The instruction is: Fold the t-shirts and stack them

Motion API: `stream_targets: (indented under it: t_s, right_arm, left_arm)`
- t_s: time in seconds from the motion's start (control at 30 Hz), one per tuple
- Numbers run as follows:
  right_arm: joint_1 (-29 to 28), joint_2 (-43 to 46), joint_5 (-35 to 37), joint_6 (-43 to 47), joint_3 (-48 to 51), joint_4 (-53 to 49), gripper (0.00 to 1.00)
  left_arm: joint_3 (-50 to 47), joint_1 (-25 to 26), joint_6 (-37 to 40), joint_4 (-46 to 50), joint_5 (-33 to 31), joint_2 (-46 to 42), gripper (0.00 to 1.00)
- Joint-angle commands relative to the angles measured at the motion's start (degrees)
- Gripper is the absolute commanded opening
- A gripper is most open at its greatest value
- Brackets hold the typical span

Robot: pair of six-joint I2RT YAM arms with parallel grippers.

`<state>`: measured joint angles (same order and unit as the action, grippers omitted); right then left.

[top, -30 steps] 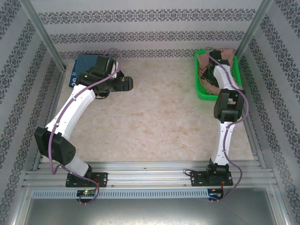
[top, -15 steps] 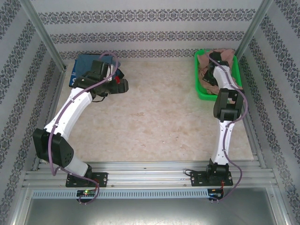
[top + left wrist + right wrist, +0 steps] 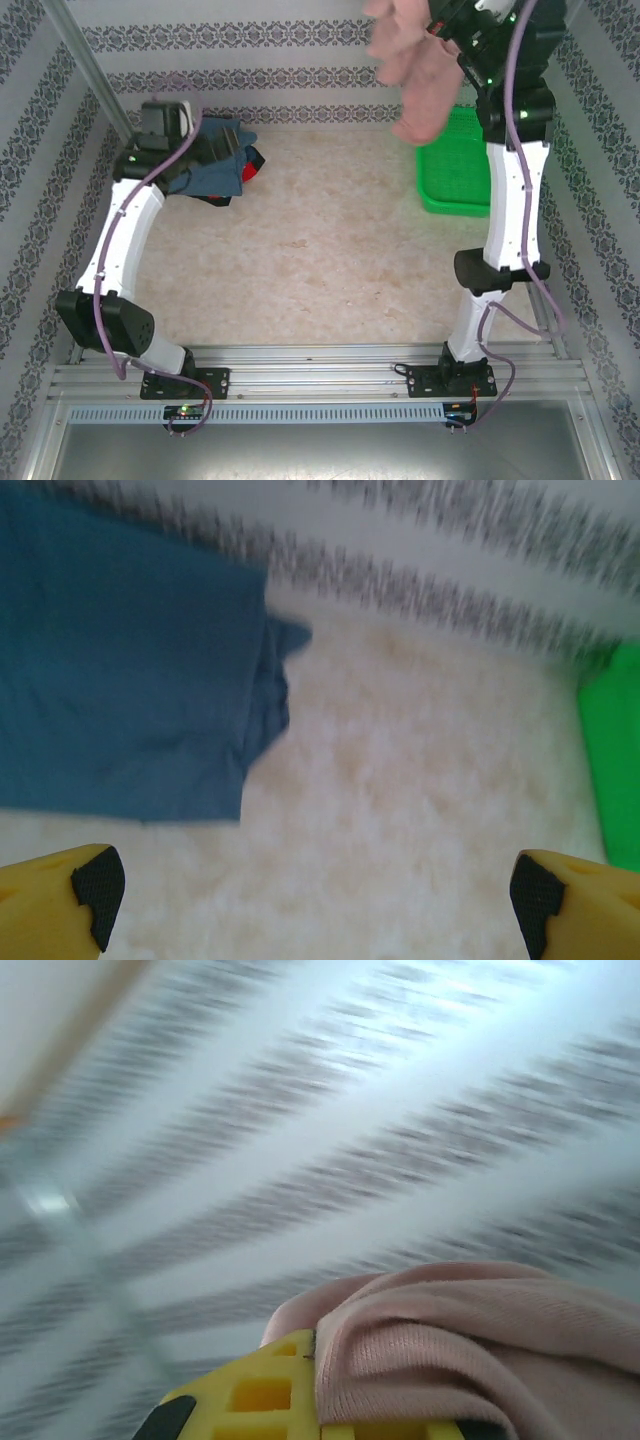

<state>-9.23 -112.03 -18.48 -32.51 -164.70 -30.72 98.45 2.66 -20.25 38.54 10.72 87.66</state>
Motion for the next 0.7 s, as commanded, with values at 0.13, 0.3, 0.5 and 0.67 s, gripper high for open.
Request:
stream_targets:
  t_s: [0.13,0.3,0.5,0.67]
  right_arm:
    - [-6.8,2.6,-18.1,-6.6,11.9,-3.2,0.00]
    - [-9.1,9.9,-14.8,1.2,43.9,-5.6,0.00]
    - [-8.9,6.4,-15.0,-0.1,70.8,3.3,0.00]
    - [-11.2,-1.9,-21.2,3.2,70.5,-2.0,0.17]
  left_arm:
    - [14.5,-4.1,0.4,0.1,-4.1,1.7,1.00]
    - [7.9,-4.1,0.5,0.1,-5.6,-1.1,1.00]
    - [-8.8,-0.1,2.1,-5.0,-1.8,-5.0,1.00]
    - [-19.8,4.5,3.3,-10.9,4.0,-7.3,1.00]
